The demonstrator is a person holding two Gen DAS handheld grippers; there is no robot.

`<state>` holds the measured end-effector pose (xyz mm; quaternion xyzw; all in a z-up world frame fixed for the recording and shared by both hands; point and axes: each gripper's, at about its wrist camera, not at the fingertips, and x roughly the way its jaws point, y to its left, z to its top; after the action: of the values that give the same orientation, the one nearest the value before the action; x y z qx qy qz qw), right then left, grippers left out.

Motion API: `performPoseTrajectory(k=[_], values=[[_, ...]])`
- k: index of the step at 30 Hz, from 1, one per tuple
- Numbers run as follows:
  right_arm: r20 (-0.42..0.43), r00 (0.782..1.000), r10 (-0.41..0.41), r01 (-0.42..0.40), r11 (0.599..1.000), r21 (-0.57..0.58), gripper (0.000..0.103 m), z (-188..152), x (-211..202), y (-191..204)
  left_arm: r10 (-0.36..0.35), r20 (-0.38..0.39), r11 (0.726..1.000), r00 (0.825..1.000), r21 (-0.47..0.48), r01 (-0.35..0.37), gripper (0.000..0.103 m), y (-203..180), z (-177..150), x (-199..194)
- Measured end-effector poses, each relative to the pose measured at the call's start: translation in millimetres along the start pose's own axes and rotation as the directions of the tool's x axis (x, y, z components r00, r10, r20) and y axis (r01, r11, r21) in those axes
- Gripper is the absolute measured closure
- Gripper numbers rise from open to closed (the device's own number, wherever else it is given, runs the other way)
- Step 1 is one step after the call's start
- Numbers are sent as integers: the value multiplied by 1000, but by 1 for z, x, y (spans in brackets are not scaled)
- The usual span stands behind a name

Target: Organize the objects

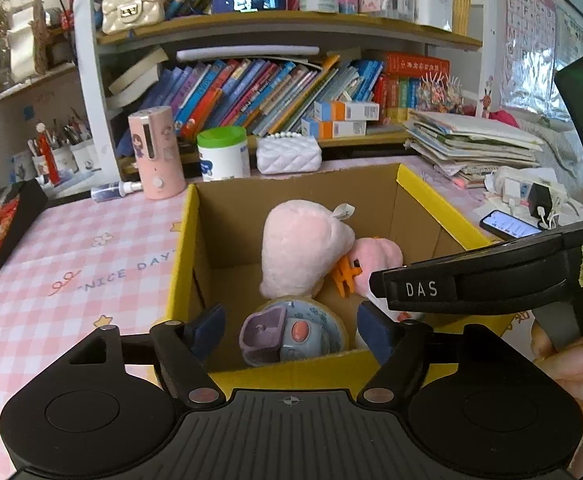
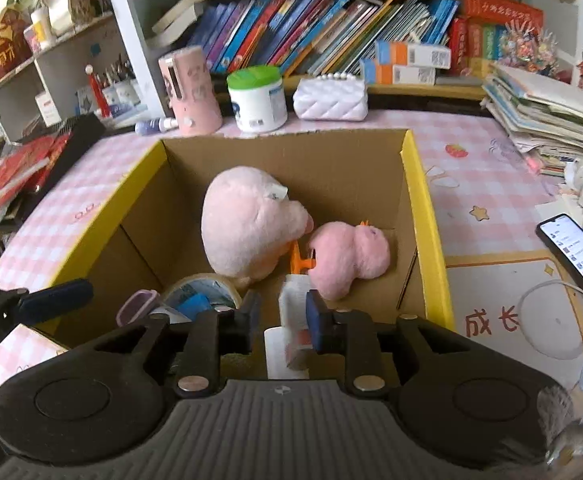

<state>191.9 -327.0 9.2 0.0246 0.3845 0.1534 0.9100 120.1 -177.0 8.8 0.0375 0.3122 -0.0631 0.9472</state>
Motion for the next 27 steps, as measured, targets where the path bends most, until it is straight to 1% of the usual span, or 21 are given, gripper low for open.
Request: performPoseTrajectory(k=[5,11,15,17,18,19,21,23,24,26,27], values=[[59,998,-25,24,1000,20,64,-7,-21,9,9,27,1000,1000,-12,-9,19,4,-5,-19],[116,992,-46,43,999,23,54,-18,-42,32,36,41,999,999,-37,-35,16,18,-15,-41],[149,985,-88,88,996,6,41,-29,-53,55,70,43,997,997,-36,-68,14,28,-25,-56],[155,981,-115,118,993,-8,37,-35,-58,67,89,44,995,995,-39,-87,12,36,-31,-65],[162,979,-122,127,992,-18,33,-39,-61,75,91,46,995,995,-42,-89,11,39,-33,-69],[168,978,-124,130,991,-26,31,-42,-63,82,93,44,995,995,-46,-91,10,43,-36,-72],[176,975,-133,141,989,-36,22,-48,-68,96,100,34,994,994,-51,-98,9,50,-41,-78],[186,973,-139,149,988,-46,18,-54,-71,108,114,28,992,993,-49,-113,8,57,-46,-84],[190,971,-143,155,987,-50,14,-58,-73,115,121,27,992,992,-48,-120,8,60,-49,-87],[193,969,-154,167,984,-56,10,-65,-76,126,138,20,989,990,-48,-137,5,66,-55,-92],[189,969,-158,171,983,-59,10,-69,-77,131,146,15,988,989,-46,-145,5,68,-58,-95]])
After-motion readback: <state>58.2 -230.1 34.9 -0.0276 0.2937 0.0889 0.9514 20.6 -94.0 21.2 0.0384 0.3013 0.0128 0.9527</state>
